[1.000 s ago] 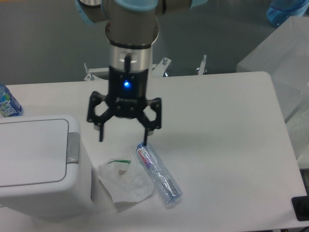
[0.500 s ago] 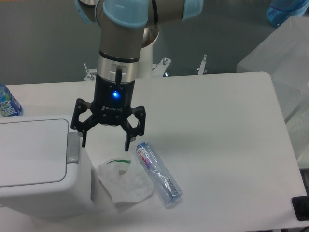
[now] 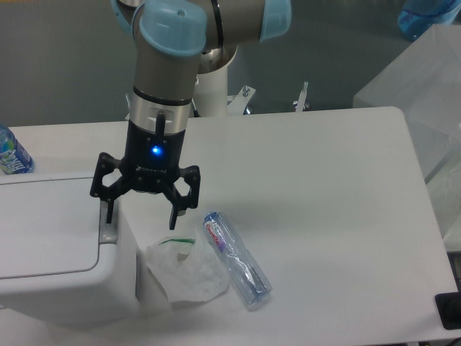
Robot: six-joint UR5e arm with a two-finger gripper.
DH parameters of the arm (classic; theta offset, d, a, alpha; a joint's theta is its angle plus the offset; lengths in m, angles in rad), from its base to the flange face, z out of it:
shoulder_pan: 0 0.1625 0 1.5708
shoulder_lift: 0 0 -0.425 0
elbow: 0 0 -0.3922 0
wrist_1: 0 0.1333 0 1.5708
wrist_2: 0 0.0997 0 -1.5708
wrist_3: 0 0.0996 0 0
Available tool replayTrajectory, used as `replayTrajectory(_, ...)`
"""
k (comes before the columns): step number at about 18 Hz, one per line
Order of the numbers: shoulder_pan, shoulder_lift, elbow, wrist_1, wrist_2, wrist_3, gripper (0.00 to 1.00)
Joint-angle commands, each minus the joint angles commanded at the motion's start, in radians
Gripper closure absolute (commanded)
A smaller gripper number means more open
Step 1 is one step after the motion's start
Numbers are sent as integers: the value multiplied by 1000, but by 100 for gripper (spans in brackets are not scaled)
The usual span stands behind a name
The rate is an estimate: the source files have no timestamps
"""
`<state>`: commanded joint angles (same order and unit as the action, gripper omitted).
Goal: Open the trash can
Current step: 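Push the gripper finger against the lid edge to swing it open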
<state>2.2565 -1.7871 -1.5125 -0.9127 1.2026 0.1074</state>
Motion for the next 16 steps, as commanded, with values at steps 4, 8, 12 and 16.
replayTrajectory(4, 0, -6, -8, 0, 0, 2, 0)
replayTrajectory(8, 0, -8, -8, 0, 0, 0, 0)
replayTrajectory(12, 0, -8, -20, 0, 0, 2, 0)
replayTrajectory(16, -2, -15, -21, 0, 2, 2, 0)
